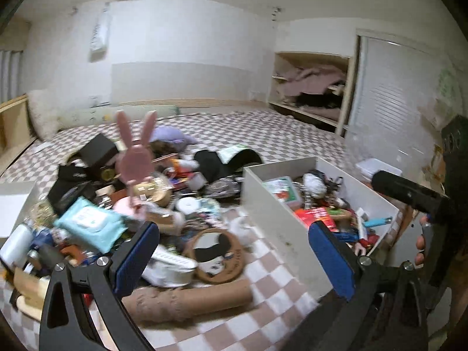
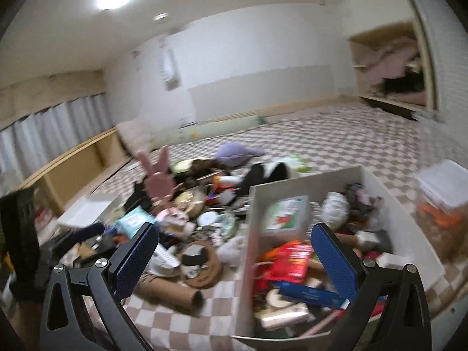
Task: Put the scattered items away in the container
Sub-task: 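Withdraw both open tools from the container back toward the pile, then lower the right tool onto the light wooden strip and close it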
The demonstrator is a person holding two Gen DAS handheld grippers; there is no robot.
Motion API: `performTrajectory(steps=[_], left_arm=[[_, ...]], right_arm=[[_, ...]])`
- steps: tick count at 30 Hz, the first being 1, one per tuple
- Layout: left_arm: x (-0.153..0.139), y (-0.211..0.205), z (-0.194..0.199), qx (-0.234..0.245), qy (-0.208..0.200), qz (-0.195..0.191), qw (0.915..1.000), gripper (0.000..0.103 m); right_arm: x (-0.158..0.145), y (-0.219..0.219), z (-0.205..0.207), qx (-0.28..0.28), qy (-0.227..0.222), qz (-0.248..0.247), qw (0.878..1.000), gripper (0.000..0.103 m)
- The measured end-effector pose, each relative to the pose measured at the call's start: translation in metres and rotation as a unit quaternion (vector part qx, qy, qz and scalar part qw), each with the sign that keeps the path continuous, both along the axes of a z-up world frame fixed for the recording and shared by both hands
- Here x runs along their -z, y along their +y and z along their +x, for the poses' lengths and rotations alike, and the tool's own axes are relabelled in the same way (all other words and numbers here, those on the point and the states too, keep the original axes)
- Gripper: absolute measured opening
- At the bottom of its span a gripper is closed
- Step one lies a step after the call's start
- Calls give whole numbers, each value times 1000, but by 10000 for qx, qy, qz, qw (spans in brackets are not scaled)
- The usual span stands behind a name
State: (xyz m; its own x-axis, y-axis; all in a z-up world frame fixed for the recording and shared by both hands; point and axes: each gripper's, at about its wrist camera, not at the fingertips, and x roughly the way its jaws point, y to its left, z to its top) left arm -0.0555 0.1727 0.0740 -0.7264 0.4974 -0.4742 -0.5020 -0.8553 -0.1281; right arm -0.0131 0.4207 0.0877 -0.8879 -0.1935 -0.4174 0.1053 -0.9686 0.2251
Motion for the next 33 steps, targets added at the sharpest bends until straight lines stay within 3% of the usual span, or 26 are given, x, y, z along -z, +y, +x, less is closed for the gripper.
performTrajectory(steps=[6, 13, 17, 23, 27, 30, 33], left_arm=[[4, -51, 0, -444, 48, -54, 9990, 103], [6, -105, -3, -756, -11, 127, 9971, 103], [9, -134, -14, -991, -173, 153, 9948, 103], [22, -168, -34, -1353, -303, 68, 9903, 103], [36, -183, -44, -1514, -412, 70, 9876, 103], [48, -193, -50, -1685, -435, 120, 9847, 103], [61, -201, -54, -1912, -382, 45, 9808, 103]], right_arm=[[1, -35, -8, -711, 305, 47, 9970, 103], [10, -97, -24, -1528, 123, 722, 9855, 103], [18, -133, -37, -2128, -142, 1027, 9716, 103], [45, -191, -58, -3068, -914, 1231, 9393, 103], [64, -225, -60, -3520, -937, 1738, 9149, 103], [79, -250, -59, -4064, -925, 2100, 8844, 103], [96, -277, -54, -4665, -901, 2513, 8433, 103]])
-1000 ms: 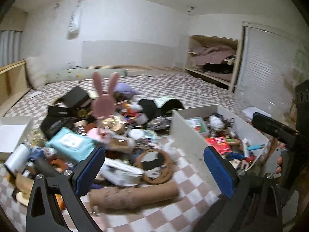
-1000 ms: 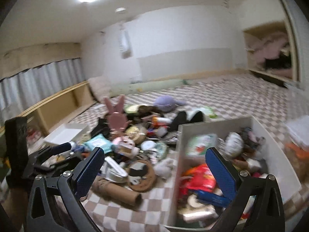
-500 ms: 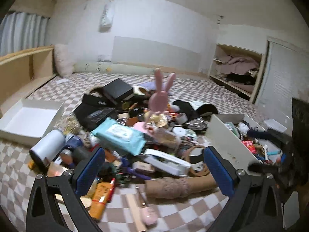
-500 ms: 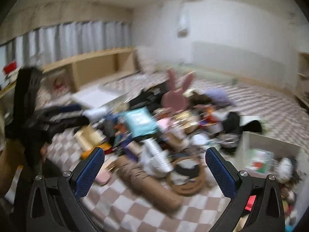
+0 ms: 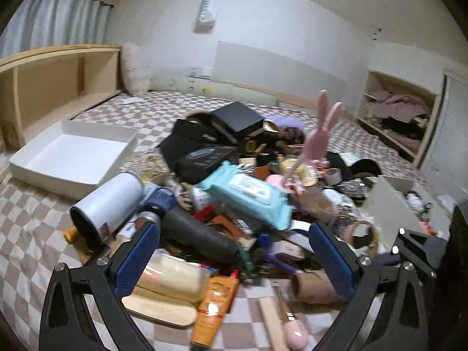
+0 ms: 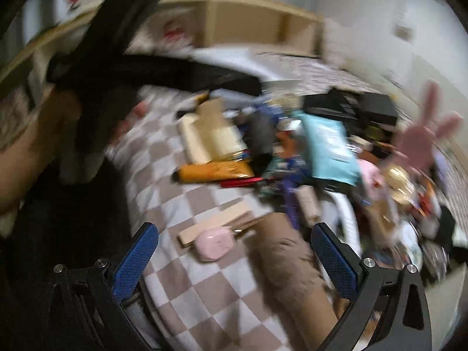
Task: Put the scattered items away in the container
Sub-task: 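Lower the right tool onto the light wooden strip and close it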
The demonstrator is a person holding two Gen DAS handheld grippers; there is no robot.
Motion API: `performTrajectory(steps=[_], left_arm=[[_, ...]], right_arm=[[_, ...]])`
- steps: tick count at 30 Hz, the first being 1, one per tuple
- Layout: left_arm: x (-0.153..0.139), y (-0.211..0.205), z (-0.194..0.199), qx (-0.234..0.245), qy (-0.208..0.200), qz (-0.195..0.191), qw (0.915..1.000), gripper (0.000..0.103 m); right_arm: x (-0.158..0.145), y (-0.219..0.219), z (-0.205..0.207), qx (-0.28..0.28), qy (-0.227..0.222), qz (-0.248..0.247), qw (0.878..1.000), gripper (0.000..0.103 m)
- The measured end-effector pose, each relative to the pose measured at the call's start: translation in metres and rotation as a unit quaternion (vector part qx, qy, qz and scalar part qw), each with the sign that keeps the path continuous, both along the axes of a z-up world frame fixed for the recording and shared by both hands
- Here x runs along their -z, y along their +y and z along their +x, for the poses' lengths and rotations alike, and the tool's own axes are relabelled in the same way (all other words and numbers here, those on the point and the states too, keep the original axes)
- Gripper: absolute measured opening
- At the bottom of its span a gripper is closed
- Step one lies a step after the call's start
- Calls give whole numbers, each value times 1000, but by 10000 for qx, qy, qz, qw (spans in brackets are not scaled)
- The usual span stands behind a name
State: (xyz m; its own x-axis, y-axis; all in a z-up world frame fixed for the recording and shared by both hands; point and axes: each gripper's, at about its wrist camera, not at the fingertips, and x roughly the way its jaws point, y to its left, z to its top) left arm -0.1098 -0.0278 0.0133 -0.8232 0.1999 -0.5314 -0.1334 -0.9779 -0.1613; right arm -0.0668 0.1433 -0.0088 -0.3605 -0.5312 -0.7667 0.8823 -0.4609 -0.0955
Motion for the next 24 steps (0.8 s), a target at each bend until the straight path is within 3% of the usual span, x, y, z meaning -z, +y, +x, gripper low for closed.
performTrajectory(steps=[6, 11, 17, 24], left_arm=[[15, -10, -5, -30, -27, -38, 10000, 103], [19, -23, -6, -65, -51, 216, 9997, 103], [16, -35, -6, -120, -30, 572, 9983, 103], [18, -38, -8, -51, -85, 678, 9976, 103]], right_arm=[[30, -38, 0, -1177, 183, 649, 9908, 103], [49, -53, -7, -1819, 72, 988, 9783, 103], [64, -68, -17, -2154, -57, 1492, 9651, 103], [74, -76, -33, -2432, -464, 1801, 9520, 103]])
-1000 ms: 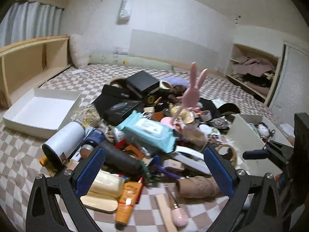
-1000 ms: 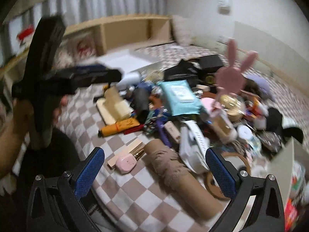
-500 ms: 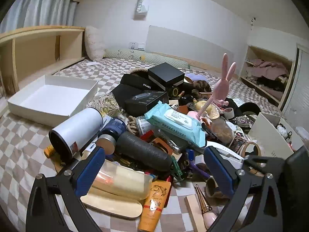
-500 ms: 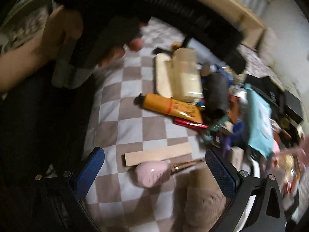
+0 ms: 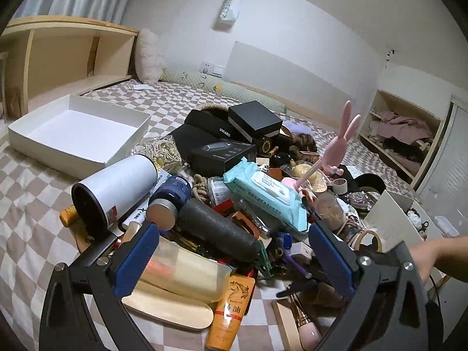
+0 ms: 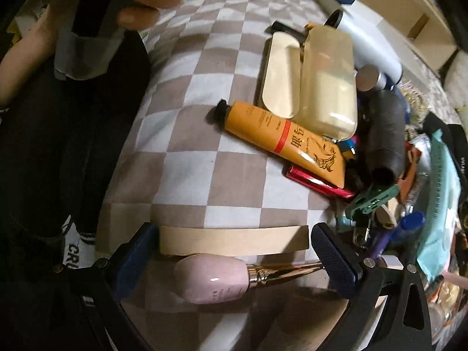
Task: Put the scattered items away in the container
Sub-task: 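Lower the right tool onto the light wooden strip and close it, then grasp the pink nail-polish bottle with the left tool while the right tool holds the wooden strip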
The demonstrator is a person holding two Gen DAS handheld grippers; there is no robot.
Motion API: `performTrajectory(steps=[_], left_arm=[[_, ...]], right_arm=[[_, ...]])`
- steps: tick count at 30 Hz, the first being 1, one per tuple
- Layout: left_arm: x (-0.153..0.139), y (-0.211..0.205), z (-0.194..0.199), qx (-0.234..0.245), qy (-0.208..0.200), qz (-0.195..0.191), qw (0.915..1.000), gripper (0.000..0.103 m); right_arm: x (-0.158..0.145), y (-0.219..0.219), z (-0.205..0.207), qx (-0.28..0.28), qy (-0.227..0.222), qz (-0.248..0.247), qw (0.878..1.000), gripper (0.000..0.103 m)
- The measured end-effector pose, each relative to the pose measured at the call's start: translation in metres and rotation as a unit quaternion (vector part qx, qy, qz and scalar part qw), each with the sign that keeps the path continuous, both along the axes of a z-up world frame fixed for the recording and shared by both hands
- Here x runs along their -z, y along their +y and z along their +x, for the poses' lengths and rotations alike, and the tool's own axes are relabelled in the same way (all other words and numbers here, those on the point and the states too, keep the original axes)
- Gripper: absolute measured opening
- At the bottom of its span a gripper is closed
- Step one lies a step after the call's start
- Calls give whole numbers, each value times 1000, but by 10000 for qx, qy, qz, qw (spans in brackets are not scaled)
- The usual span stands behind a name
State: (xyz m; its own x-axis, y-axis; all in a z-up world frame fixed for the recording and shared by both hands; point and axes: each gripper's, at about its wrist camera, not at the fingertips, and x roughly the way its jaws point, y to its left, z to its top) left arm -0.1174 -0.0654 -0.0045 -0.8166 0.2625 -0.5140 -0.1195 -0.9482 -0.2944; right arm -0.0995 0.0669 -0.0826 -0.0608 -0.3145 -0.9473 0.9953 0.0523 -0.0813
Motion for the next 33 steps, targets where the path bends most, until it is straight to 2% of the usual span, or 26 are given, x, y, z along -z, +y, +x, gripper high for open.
performTrajectory(steps=[7, 14, 20, 24, 29, 33], left_arm=[[0, -1, -1, 53, -8, 59, 10000, 103], [7, -4, -3, -43, -143, 18, 9999, 103], [12, -3, -4, -35, -232, 9, 9997, 103], [14, -1, -4, -20, -280, -17, 9996, 103], [17, 1, -4, 43, -351, 56, 9994, 103], [22, 9, -3, 273, -463, 157, 9984, 103]], right_arm=[[3, -2, -13, 61, -419, 152, 9990, 103], [-3, 6, -10, 545, -320, 17, 9980, 103], [-20, 14, 8, 873, 59, -304, 9957, 101], [-30, 20, 15, 1047, 70, -550, 9930, 101], [-46, 31, 20, 1471, 27, -936, 9847, 101], [-63, 50, 21, 1942, -17, -1252, 9729, 101]])
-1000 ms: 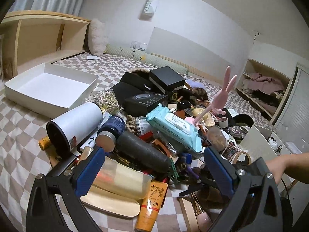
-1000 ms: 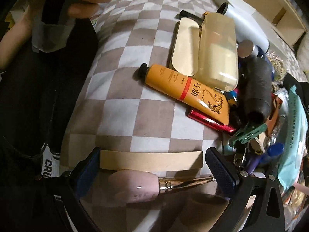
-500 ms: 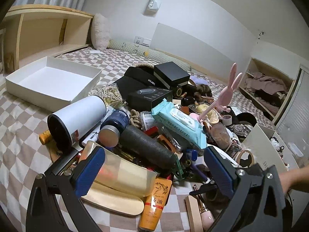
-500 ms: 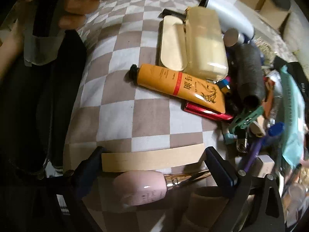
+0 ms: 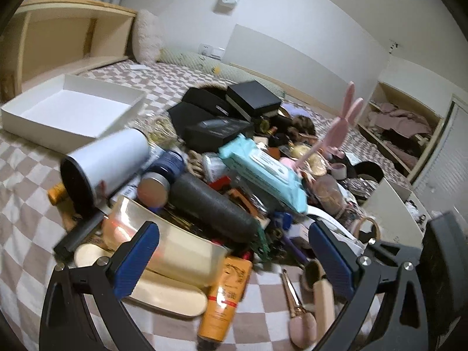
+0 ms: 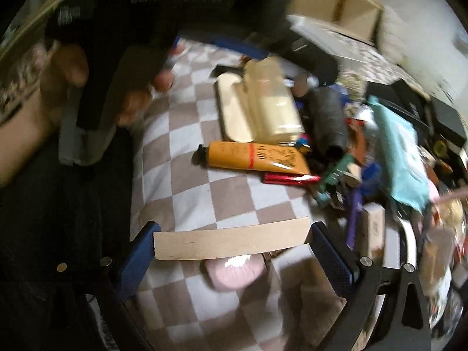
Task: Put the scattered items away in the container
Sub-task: 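Grasp the pink nail-polish bottle with the left tool while the right tool holds the wooden strip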
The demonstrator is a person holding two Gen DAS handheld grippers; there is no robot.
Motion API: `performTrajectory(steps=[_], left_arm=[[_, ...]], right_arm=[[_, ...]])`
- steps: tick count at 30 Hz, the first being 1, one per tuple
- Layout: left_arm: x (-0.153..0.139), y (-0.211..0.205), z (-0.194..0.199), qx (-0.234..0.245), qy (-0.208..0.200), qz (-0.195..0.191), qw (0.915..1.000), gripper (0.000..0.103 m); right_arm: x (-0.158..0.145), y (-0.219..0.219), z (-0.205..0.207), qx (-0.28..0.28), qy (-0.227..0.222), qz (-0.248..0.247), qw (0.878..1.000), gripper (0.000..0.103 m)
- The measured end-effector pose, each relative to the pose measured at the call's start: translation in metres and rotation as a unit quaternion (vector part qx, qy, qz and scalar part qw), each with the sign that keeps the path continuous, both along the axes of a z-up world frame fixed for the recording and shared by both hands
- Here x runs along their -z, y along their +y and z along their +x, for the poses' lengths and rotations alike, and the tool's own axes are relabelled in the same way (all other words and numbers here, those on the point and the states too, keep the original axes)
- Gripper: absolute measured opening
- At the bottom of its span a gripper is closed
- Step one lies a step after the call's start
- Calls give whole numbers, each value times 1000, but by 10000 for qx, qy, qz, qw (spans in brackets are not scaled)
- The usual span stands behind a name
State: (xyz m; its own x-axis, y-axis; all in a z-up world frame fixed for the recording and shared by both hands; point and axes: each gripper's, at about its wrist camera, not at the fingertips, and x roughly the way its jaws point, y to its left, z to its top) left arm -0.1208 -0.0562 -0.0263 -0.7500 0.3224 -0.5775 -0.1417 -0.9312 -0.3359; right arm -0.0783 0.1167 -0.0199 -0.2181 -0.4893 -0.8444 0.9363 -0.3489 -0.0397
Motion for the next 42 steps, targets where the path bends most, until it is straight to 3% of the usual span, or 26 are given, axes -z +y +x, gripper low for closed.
performTrajectory(steps=[8, 13, 16, 25, 28, 32, 42], left_arm=[[11, 43, 8, 764, -258, -258, 9964, 97], [24, 60, 16, 893, -565, -396, 9936, 91], [38, 68, 21, 833, -852, -378, 9922, 76], [65, 109, 46, 1162, -1225, -815, 9823, 56], [67, 116, 53, 1090, -1143, -1051, 9818, 56], [69, 117, 55, 890, -1108, -1268, 9817, 42], [71, 118, 58, 766, -1067, -1426, 9810, 38]], right_arm=[[6, 30, 7, 1249, -285, -499, 9905, 101], [7, 66, -2, 1948, -332, -761, 9773, 101], [3, 86, 0, 2347, -244, -932, 9673, 101], [-9, 129, -10, 3563, -228, -1920, 9142, 101], [-6, 138, -8, 3810, -241, -2182, 8982, 101], [1, 145, -9, 4022, -349, -2424, 8822, 101], [13, 140, -7, 3998, -582, -2492, 8802, 101]])
